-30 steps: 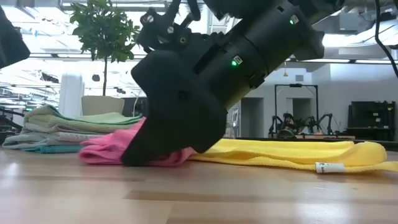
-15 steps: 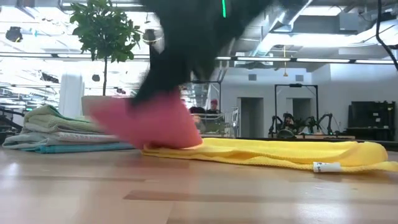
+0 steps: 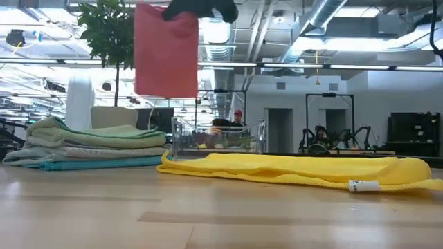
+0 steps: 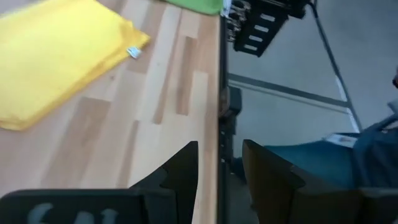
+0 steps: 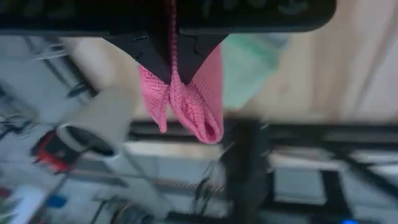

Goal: Fold microfiber towels
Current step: Stack the folded pink microfiber cloth on top of the folded light green microfiber cloth

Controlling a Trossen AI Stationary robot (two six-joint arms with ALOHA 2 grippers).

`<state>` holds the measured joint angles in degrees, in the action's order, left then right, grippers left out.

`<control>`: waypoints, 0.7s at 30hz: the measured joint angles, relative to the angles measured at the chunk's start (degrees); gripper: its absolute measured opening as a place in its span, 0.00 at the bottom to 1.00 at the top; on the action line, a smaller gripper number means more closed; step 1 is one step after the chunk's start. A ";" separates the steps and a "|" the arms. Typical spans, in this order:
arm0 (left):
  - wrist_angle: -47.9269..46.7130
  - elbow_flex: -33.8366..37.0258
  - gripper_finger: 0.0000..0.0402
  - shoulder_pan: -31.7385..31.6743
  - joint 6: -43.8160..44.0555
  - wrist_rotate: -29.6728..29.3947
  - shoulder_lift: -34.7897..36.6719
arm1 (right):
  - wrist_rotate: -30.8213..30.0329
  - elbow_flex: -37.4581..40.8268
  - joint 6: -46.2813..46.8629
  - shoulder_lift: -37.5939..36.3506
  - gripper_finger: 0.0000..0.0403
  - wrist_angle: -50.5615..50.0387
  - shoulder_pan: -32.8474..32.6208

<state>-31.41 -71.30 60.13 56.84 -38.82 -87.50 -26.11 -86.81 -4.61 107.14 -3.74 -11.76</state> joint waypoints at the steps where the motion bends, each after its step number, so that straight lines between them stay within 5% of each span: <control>1: -1.52 -0.74 0.29 0.33 0.19 -1.07 0.00 | 0.04 0.05 -0.35 -0.01 0.05 1.83 0.98; 9: -9.65 -4.27 0.29 1.67 2.59 -5.04 0.00 | 0.50 -4.25 -1.25 12.04 0.05 9.81 6.21; 21: -10.31 -4.29 0.29 1.62 2.47 -5.13 0.00 | -0.70 -38.00 -3.36 36.18 0.05 -4.91 4.65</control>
<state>-41.71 -75.59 61.76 59.31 -43.95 -87.50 -26.80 -124.80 -7.97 143.32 -8.65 -7.11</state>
